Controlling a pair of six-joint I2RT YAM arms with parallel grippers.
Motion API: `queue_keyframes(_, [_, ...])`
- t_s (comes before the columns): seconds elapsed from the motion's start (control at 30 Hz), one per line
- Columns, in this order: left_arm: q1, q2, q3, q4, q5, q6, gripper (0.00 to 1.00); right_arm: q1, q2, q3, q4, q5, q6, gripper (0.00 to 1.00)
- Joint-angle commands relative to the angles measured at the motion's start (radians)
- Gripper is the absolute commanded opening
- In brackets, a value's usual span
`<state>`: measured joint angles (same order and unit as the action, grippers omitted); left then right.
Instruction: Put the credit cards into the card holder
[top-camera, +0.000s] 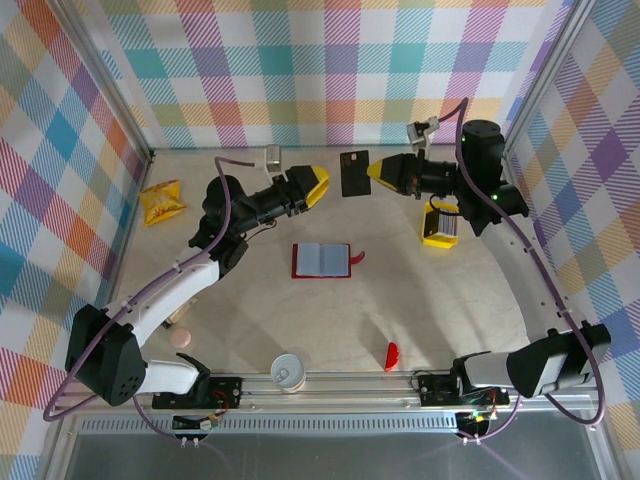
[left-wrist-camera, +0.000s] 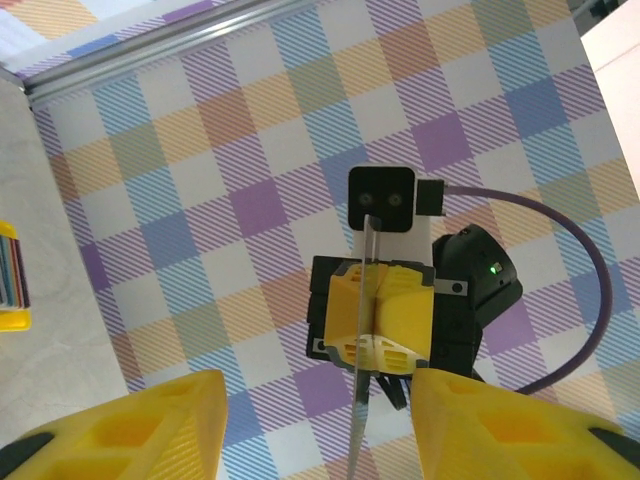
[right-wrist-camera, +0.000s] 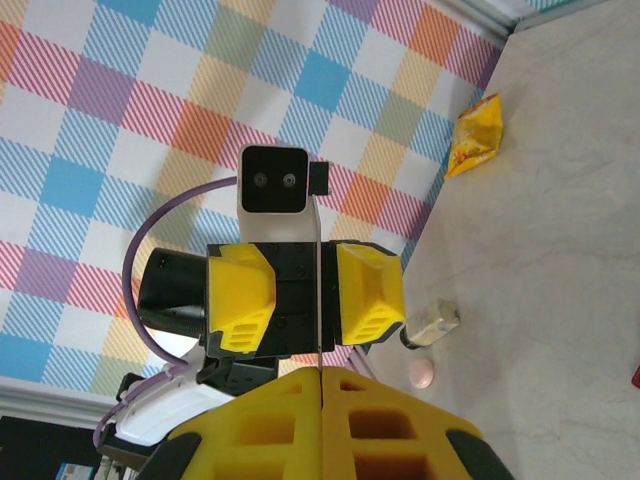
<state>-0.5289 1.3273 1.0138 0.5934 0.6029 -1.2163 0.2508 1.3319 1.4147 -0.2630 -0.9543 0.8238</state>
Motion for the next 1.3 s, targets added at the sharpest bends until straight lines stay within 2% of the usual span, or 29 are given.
queue_keyframes(0.0, [-0.011, 0.017, 0.039, 0.051, 0.036, -0.018, 0.48, 0.018, 0.01, 0.014, 0.054, -0.034, 0.028, 0.0])
queue_keyframes(0.3, [-0.042, 0.051, 0.069, 0.098, 0.057, -0.04, 0.35, 0.052, 0.053, 0.05, 0.062, -0.042, 0.044, 0.0])
queue_keyframes(0.43, [-0.043, 0.049, 0.069, 0.102, 0.057, -0.042, 0.12, 0.059, 0.061, 0.051, 0.061, -0.033, 0.051, 0.0])
queue_keyframes(0.5, [-0.043, 0.049, 0.065, 0.101, 0.049, -0.043, 0.0, 0.058, 0.058, 0.048, 0.05, -0.017, 0.051, 0.1])
queue_keyframes(0.57, [-0.043, 0.049, 0.062, 0.099, 0.039, -0.047, 0.0, 0.059, 0.055, 0.039, 0.048, -0.024, 0.054, 0.19])
queue_keyframes(0.67, [-0.043, 0.055, 0.063, 0.111, 0.034, -0.057, 0.0, 0.058, 0.049, 0.027, 0.051, -0.052, 0.053, 0.21])
queue_keyframes(0.87, [-0.043, 0.066, 0.063, 0.117, 0.036, -0.063, 0.0, 0.059, 0.036, 0.01, 0.053, -0.096, 0.052, 0.1])
queue_keyframes(1.13, [-0.042, 0.059, 0.055, 0.115, 0.038, -0.061, 0.0, 0.07, 0.052, -0.001, 0.072, -0.15, 0.061, 0.09])
queue_keyframes(1.27, [-0.043, 0.059, 0.052, 0.112, 0.037, -0.057, 0.0, 0.071, 0.05, -0.001, 0.066, -0.146, 0.06, 0.0])
